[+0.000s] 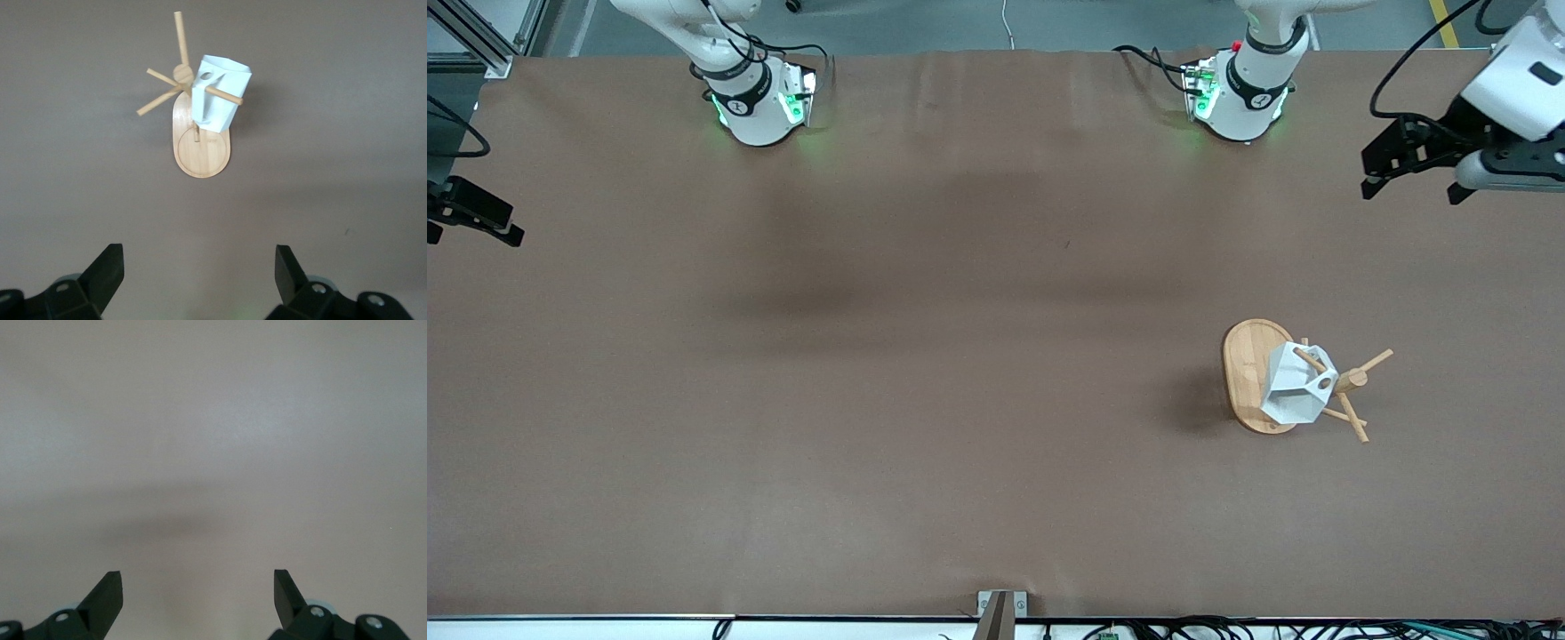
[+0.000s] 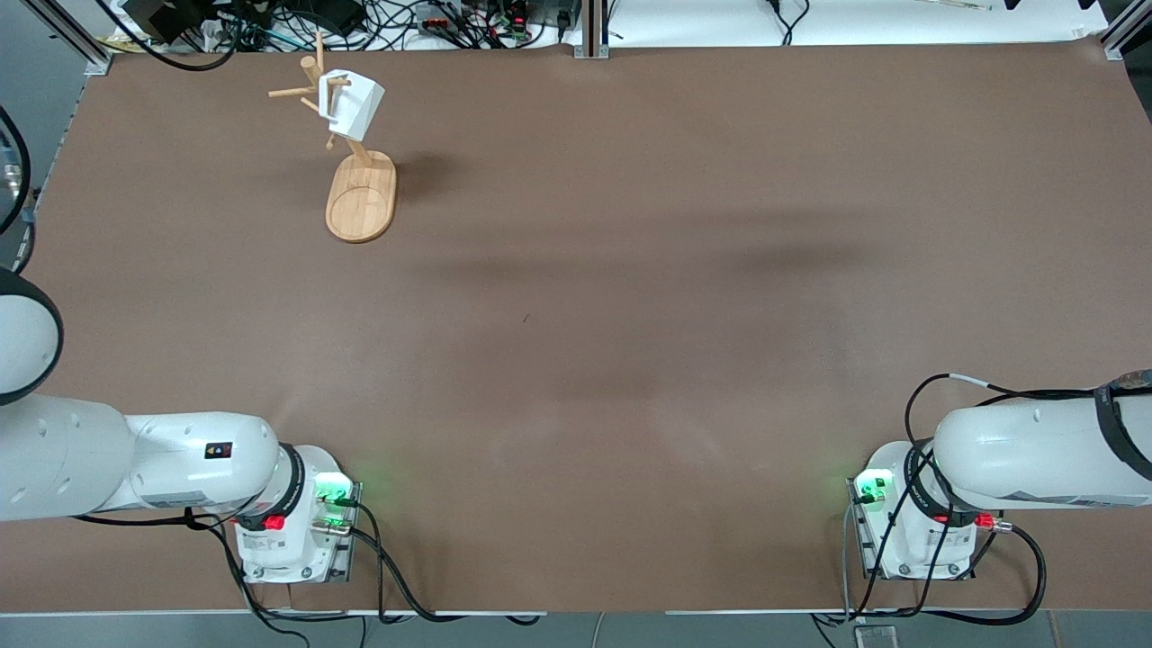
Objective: Hang cup on rack
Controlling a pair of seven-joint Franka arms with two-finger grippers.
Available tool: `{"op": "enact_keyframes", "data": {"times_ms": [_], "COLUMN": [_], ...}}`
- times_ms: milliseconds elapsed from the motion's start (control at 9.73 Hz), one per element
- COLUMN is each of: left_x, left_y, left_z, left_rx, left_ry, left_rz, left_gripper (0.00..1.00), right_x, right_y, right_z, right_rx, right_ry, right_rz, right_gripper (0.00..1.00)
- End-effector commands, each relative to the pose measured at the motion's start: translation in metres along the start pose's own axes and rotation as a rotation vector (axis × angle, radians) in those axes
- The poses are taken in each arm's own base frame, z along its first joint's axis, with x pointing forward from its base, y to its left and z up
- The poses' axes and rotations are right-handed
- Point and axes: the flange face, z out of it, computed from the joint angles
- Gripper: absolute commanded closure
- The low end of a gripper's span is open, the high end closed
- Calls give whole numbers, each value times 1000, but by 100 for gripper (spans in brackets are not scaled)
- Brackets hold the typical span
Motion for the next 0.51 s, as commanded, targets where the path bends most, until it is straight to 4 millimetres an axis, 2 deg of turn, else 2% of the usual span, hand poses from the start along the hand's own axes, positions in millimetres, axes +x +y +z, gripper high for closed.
{"op": "enact_keyframes", "data": {"times_ms": [0,411], "left_x": [-4,-3], "left_y": [-3,-10], "left_z": [14,13], "left_rx": [13,11], "left_ry": [-17,-16], "left_rz": [5,2], "left_gripper": [0,0], "right_x": [-6,-6], "right_y": [-3,0], "right_z": [-3,-4], "right_rx": [-14,-14], "right_ry": [6,9], "right_rz": [0,1], "right_gripper": [0,0]}}
